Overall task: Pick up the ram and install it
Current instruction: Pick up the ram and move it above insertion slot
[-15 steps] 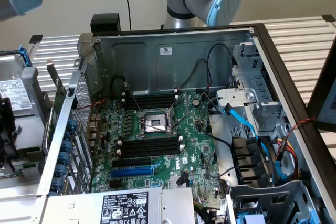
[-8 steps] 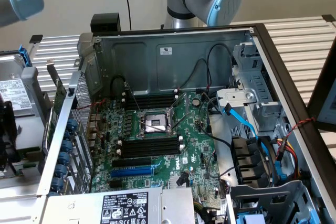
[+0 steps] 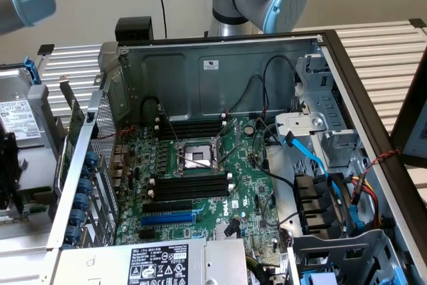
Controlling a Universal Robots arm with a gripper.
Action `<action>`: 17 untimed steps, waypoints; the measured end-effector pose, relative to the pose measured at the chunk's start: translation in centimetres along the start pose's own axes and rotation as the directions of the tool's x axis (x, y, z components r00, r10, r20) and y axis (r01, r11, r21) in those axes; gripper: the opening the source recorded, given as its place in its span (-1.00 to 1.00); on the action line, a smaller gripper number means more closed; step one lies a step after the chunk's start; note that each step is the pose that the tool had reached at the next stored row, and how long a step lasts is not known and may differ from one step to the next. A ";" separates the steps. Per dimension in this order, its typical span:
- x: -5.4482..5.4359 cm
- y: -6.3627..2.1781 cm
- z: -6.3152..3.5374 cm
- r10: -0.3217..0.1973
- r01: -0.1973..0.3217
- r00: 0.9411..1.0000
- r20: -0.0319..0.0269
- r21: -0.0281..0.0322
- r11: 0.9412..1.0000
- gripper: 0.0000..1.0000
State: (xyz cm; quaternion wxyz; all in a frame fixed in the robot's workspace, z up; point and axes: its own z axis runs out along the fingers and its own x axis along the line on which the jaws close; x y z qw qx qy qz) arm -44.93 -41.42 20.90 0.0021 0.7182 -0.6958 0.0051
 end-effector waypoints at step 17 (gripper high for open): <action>1.7 -0.94 -7.64 -0.001 0.001 1.000 0.002 0.000 1.000 -0.76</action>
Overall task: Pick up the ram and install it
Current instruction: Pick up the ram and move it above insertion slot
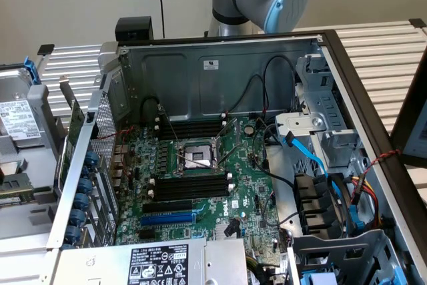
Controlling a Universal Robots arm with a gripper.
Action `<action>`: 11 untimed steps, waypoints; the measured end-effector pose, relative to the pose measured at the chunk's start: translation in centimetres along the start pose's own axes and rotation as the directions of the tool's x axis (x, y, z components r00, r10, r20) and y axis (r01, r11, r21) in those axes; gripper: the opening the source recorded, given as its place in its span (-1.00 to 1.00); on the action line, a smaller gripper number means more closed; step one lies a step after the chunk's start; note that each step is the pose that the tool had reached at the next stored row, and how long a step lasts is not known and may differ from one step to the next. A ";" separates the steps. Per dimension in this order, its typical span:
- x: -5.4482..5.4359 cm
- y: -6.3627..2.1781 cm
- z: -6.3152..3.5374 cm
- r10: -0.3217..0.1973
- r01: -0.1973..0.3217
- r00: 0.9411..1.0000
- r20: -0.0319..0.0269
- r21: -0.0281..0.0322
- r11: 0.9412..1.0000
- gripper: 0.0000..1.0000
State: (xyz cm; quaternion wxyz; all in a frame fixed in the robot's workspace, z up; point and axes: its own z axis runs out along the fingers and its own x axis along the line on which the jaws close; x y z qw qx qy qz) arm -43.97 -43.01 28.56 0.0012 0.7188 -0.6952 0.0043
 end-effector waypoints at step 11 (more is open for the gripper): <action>1.9 -2.43 -4.99 -0.004 0.004 1.000 0.019 0.001 1.000 -0.76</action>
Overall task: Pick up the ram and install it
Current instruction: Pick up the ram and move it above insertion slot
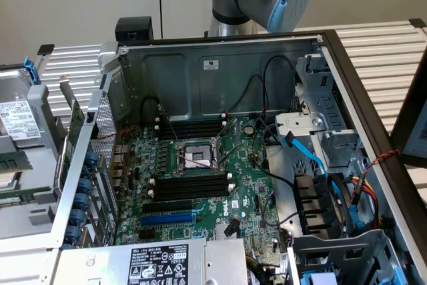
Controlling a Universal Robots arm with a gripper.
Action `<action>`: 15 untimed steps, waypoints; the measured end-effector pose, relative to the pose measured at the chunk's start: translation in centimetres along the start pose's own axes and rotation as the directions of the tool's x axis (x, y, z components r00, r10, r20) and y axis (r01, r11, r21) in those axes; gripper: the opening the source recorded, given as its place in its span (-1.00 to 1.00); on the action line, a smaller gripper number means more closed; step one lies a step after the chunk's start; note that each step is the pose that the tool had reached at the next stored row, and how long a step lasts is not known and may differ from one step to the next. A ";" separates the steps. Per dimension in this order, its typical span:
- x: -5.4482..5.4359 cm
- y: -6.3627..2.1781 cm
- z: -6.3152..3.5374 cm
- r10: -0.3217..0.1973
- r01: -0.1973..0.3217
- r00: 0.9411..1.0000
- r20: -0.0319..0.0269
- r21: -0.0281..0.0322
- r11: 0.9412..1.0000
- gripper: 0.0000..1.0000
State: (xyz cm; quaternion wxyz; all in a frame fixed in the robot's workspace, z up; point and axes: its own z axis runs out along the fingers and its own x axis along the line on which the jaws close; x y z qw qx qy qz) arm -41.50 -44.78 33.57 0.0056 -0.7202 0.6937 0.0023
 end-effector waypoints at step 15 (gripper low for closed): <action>2.1 -5.26 -6.81 -0.001 0.001 1.000 0.009 -0.005 1.000 -0.76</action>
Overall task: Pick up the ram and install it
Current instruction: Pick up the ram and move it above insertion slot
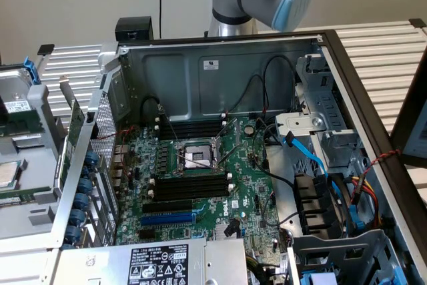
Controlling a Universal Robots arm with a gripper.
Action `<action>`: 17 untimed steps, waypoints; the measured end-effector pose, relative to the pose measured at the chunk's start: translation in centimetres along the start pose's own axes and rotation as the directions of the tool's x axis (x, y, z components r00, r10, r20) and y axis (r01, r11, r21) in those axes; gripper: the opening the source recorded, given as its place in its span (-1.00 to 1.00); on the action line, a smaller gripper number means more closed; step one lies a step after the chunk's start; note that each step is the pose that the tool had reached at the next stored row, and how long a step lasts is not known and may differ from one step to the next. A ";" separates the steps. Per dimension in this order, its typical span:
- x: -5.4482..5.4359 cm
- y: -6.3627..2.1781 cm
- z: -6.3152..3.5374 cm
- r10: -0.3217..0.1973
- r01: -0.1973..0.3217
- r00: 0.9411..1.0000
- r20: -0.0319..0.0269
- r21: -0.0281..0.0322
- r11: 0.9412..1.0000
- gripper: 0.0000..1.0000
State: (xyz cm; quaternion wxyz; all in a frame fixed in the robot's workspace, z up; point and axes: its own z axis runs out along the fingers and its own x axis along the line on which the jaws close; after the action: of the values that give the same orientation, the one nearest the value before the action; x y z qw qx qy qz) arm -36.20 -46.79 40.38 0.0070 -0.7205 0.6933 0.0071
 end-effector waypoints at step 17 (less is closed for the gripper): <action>0.8 -7.51 -2.93 0.000 0.000 1.000 0.000 -0.011 1.000 -0.76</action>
State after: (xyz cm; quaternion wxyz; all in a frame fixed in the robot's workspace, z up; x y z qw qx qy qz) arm -28.66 -47.39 43.30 0.0033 -0.7207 0.6931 0.0110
